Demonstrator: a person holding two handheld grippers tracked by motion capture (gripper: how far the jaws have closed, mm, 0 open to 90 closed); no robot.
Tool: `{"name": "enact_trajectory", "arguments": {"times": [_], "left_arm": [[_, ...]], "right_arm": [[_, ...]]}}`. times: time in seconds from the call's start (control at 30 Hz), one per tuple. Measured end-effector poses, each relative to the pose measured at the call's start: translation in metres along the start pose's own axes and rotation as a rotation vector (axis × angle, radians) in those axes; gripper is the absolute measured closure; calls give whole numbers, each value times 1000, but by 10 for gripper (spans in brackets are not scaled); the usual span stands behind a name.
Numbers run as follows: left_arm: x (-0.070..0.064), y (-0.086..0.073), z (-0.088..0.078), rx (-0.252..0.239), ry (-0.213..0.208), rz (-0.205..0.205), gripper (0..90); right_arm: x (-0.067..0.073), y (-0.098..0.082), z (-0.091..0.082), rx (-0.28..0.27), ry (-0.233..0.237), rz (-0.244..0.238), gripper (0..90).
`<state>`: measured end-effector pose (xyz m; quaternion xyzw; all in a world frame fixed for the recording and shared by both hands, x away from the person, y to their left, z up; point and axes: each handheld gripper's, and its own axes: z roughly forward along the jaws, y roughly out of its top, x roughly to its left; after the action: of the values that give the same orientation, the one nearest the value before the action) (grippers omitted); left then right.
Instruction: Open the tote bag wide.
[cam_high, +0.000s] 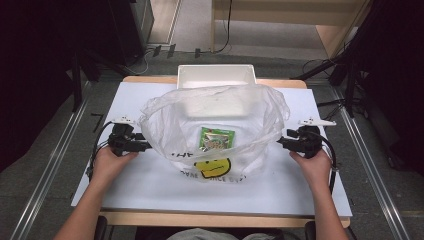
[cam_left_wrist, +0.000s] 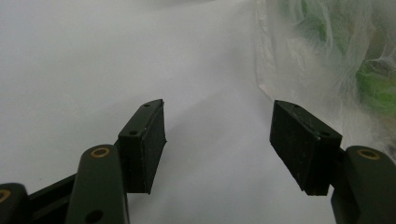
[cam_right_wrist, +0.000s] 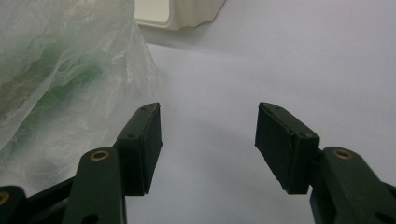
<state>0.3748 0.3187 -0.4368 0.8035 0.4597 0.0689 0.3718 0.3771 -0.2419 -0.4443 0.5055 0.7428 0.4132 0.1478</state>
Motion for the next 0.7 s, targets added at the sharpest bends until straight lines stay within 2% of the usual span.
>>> {"name": "enact_trajectory", "arguments": {"times": [0.7], "left_arm": [[-1, 3, 4, 14, -13, -4, 383]], "right_arm": [[3, -2, 4, 31, 5, -23, 403]]}}
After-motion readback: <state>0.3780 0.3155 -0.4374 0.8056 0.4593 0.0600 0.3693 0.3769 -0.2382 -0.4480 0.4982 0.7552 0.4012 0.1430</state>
